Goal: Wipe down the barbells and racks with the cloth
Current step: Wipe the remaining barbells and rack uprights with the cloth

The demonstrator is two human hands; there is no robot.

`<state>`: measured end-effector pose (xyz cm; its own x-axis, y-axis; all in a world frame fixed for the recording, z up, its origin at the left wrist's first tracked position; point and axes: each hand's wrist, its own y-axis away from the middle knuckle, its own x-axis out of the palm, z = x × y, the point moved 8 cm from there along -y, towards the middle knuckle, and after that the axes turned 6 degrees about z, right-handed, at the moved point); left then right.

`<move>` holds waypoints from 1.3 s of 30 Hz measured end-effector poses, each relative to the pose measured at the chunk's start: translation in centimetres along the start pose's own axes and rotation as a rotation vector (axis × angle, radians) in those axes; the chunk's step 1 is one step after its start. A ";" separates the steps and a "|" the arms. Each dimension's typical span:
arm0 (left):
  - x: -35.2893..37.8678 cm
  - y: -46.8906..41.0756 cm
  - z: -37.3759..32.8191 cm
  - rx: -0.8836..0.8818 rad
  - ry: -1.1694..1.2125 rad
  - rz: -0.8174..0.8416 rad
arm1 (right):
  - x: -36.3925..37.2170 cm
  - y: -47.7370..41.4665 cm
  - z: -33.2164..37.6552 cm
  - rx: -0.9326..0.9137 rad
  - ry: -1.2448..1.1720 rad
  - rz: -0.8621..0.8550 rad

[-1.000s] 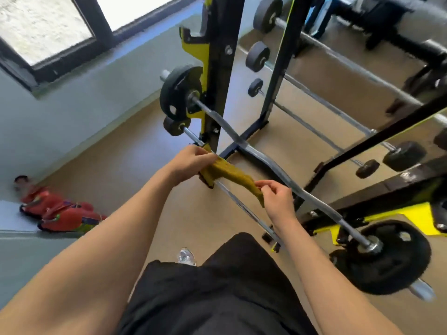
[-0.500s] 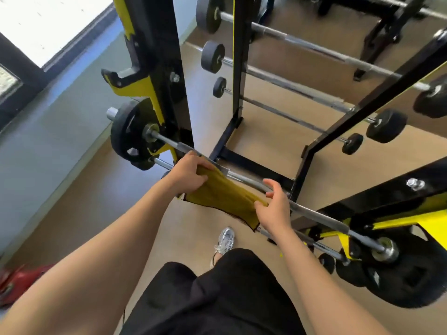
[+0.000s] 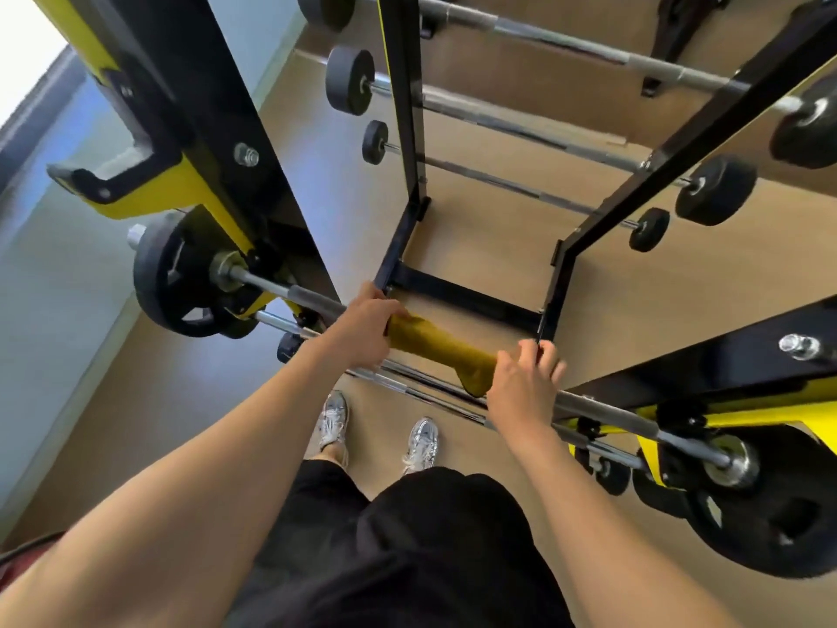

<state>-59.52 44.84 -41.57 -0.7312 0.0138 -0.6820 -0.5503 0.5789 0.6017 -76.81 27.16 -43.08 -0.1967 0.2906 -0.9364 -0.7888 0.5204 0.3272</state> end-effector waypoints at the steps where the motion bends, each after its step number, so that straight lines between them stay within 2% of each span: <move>1: -0.4 -0.1 -0.1 -0.007 -0.008 -0.027 | 0.0 -0.5 0.5 -0.040 -0.008 0.019; 4: -1.8 -0.3 0.0 -0.008 -0.099 -0.090 | 1.0 -1.5 4.0 -0.251 -0.284 0.246; 6: -2.7 -0.3 0.5 -0.006 -0.165 -0.126 | 1.9 -1.8 6.6 -0.413 -0.143 0.299; 11: -3.8 -0.3 2.5 -0.047 -0.193 -0.125 | 3.1 -5.4 11.2 -0.513 0.150 0.262; 16: -4.6 -0.5 4.7 -0.063 -0.158 -0.130 | 4.6 -6.6 16.8 -0.648 0.275 0.240; 20: -4.7 -1.1 4.2 -0.017 -0.191 -0.100 | 4.4 -6.2 16.4 -0.631 0.249 0.199; 24: -4.4 -1.7 3.0 0.061 -0.164 -0.057 | 3.2 -4.7 10.3 -0.513 0.115 0.180; 27: -4.1 -2.4 1.9 0.105 -0.116 -0.016 | 2.6 -3.0 3.3 -0.445 -0.017 0.243; 30: -3.6 -3.1 1.0 0.139 -0.092 0.015 | 2.8 -2.8 0.4 -0.379 -0.032 0.339; 33: -3.2 -3.5 0.7 0.153 -0.098 0.038 | 2.6 -3.6 2.7 -0.399 0.086 0.338; 36: -2.8 -3.7 0.7 0.165 -0.116 0.035 | 2.6 -4.6 8.8 -0.463 0.134 0.304; 39: -2.8 -3.5 1.0 0.175 -0.165 0.046 | 3.2 -5.6 15.2 -0.484 0.296 0.236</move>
<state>-55.12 43.61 -42.21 -0.6701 0.1679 -0.7230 -0.4293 0.7069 0.5621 -64.18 37.43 -45.95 -0.4964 0.0822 -0.8642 -0.8658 0.0250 0.4997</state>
